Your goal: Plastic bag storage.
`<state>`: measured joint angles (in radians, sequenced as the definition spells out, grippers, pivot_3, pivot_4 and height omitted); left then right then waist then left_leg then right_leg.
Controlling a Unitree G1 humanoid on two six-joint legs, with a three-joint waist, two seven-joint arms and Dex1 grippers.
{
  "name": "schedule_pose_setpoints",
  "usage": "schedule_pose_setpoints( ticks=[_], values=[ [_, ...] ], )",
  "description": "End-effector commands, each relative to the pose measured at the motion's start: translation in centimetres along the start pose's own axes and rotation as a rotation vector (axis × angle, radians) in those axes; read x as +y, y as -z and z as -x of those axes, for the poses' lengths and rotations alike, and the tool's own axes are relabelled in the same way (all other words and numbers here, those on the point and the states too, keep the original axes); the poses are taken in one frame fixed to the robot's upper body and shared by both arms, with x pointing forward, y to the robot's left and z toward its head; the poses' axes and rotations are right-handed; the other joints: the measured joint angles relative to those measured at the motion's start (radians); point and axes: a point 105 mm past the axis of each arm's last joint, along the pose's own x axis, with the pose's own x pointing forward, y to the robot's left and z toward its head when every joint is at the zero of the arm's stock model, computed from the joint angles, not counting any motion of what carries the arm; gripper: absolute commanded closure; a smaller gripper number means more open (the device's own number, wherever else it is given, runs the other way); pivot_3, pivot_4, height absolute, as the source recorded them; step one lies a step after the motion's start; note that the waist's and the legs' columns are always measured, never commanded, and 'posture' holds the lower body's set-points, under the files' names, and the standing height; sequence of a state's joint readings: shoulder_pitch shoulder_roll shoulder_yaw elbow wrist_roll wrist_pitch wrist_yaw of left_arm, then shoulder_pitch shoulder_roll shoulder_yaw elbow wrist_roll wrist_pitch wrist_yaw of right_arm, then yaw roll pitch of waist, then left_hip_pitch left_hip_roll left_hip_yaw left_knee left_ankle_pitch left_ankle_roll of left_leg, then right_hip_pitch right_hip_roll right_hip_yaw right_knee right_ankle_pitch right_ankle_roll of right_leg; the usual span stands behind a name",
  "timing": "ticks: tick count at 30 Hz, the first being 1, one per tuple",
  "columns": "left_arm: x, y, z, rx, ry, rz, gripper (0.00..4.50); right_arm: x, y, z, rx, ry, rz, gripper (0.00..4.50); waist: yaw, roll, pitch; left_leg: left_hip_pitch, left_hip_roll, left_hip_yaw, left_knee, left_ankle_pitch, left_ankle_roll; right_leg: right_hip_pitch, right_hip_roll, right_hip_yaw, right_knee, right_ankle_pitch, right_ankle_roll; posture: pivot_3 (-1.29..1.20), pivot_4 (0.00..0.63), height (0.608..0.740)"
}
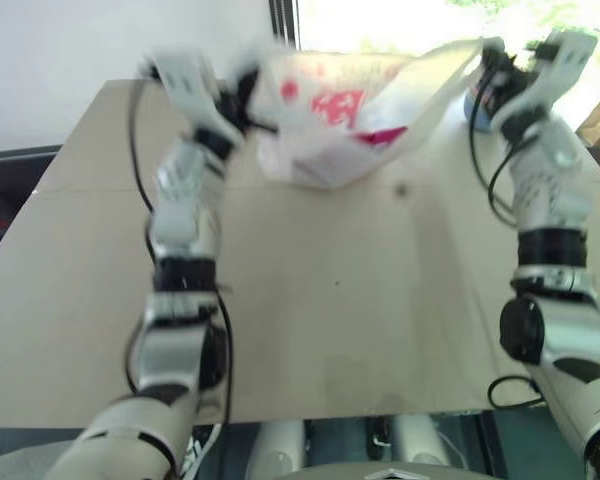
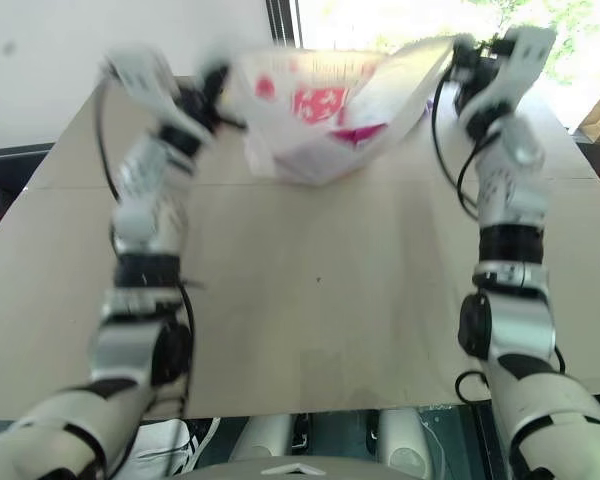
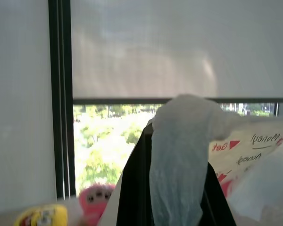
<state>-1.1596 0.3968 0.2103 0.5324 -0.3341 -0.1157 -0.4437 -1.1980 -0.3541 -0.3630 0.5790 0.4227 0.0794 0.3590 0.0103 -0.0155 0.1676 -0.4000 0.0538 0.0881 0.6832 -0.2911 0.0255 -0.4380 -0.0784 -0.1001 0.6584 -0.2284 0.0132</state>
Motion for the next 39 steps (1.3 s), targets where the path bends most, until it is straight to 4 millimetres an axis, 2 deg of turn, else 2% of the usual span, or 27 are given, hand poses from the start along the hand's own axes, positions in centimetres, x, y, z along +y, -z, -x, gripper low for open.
schedule_pose_setpoints(
  ticks=[1,5,7,10,13,14,16,18,19,21,24,25,26,29,32,39],
  values=[
    [2.4,-4.9,-2.0,-0.15,-0.046,-0.085,4.5,-0.3,-5.1,-1.1,-0.173,-0.012,-0.037,4.46,-0.003,0.0,0.0,0.0,0.0,0.001,-0.001,0.0,0.0,0.0,0.0,0.0,-0.002,0.0,0.0,0.0,0.15,0.74],
    [3.2,-7.0,-2.5,-0.203,-0.039,-0.147,4.5,0.0,-6.9,-1.0,-0.227,-0.049,-0.017,4.46,-0.013,0.0,0.0,0.0,-0.001,0.005,-0.007,0.0,0.0,0.0,-0.004,-0.007,-0.005,-0.001,0.001,0.0,0.15,0.74],
    [3.1,-6.3,-1.9,-0.183,-0.026,-0.188,4.5,-0.2,-6.9,-0.3,-0.23,-0.063,-0.014,4.46,-0.019,0.0,0.0,-0.001,-0.001,0.007,-0.013,0.0,0.0,-0.001,-0.005,-0.009,-0.008,-0.001,0.001,0.0,0.15,0.74],
    [2.2,-3.5,0.0,-0.118,0.016,-0.182,4.5,-0.5,-5.1,1.6,-0.16,-0.093,-0.024,4.46,-0.025,0.001,0.0,-0.002,0.0,0.008,-0.012,0.0,0.0,-0.001,-0.006,-0.01,-0.008,-0.001,0.002,0.0,0.15,0.74],
    [0.6,0.1,3.7,0.004,0.082,-0.168,4.5,-0.4,-2.2,5.0,-0.01,-0.154,-0.035,4.46,-0.026,0.001,0.0,-0.001,0.0,0.008,-0.007,0.0,0.0,0.0,-0.006,-0.009,-0.004,-0.001,0.002,0.0,0.15,0.74],
    [-0.2,1.4,5.6,0.055,0.101,-0.141,4.5,-0.4,-0.9,6.8,0.062,-0.172,-0.046,4.46,-0.025,0.001,0.0,-0.002,0.001,0.008,-0.004,0.0,0.0,0.0,-0.006,-0.009,-0.003,-0.001,0.002,0.0,0.15,0.74],
    [-1.5,2.8,8.8,0.137,0.121,-0.086,4.5,-0.3,1.0,9.7,0.18,-0.188,-0.064,3.93,-0.024,0.001,0.0,-0.001,0.002,0.008,-0.002,0.0,0.0,0.001,-0.006,-0.007,-0.001,-0.001,0.002,0.0,0.15,0.74],
    [-3.2,4.8,13.1,0.265,0.135,-0.045,4.5,-0.8,3.7,13.6,0.34,-0.169,-0.084,3.34,-0.024,0.001,0.001,-0.002,0.003,0.008,0.001,0.0,0.0,0.0,-0.006,-0.006,0.001,-0.001,0.002,0.0,0.15,0.74],
    [-4.2,6.0,15.9,0.346,0.116,-0.017,4.24,-1.3,5.5,16.0,0.436,-0.147,-0.062,2.8,-0.023,0.001,0.001,-0.001,0.003,0.009,0.001,0.0,0.0,0.0,-0.006,-0.005,0.0,-0.001,0.002,0.0,0.15,0.74],
    [-5.6,7.3,19.9,0.47,0.096,0.003,3.7,-2.0,7.8,19.5,0.582,-0.134,-0.001,1.97,-0.021,0.002,0.0,0.003,0.003,0.009,0.001,0.0,0.0,0.003,-0.006,-0.003,-0.002,-0.001,0.002,0.0,0.15,0.74],
    [-6.6,8.4,24.1,0.609,0.057,0.003,2.47,-3.0,9.6,23.1,0.711,-0.143,0.069,0.66,-0.019,0.001,0.0,0.009,0.003,0.009,0.003,-0.001,0.001,0.006,-0.006,0.0,0.001,-0.001,0.002,0.0,0.15,0.74],
    [-6.6,8.6,24.9,0.634,0.03,0.003,2.0,-3.4,9.9,23.7,0.725,-0.138,0.077,0.18,-0.02,0.001,0.001,0.009,0.002,0.009,0.003,0.0,0.001,0.006,-0.005,0.0,0.001,-0.002,0.002,0.0,0.15,0.74],
    [-6.8,8.9,26.7,0.683,-0.006,0.024,1.66,-3.9,10.3,24.9,0.755,-0.15,0.082,0.0,-0.019,0.001,0.001,0.011,0.003,0.008,0.003,0.0,0.002,0.007,-0.005,0.001,0.002,-0.002,0.002,0.0,0.15,0.74],
    [-7.9,9.5,30.5,0.801,-0.035,0.027,0.25,-4.5,10.9,27.6,0.816,-0.23,0.095,0.0,-0.02,0.002,0.0,0.022,0.003,0.007,0.003,-0.002,0.007,0.017,-0.004,0.003,0.003,-0.004,0.005,0.0,0.15,0.74],
    [-8.9,9.2,32.5,0.845,-0.031,0.049,0.25,-4.5,11.1,29.1,0.84,-0.307,0.109,0.0,-0.022,0.002,0.0,0.023,0.004,0.007,0.003,-0.002,0.007,0.017,-0.003,0.003,0.003,-0.004,0.005,0.0,0.15,0.74],
    [-9.9,8.9,34.6,0.885,-0.041,0.06,0.25,-5.0,11.9,31.9,0.89,-0.367,0.096,0.0,-0.018,0.003,-0.001,0.021,0.004,0.006,0.003,-0.003,0.008,0.017,-0.003,0.003,0.002,-0.003,0.004,0.0,0.15,0.74]
  ],
)
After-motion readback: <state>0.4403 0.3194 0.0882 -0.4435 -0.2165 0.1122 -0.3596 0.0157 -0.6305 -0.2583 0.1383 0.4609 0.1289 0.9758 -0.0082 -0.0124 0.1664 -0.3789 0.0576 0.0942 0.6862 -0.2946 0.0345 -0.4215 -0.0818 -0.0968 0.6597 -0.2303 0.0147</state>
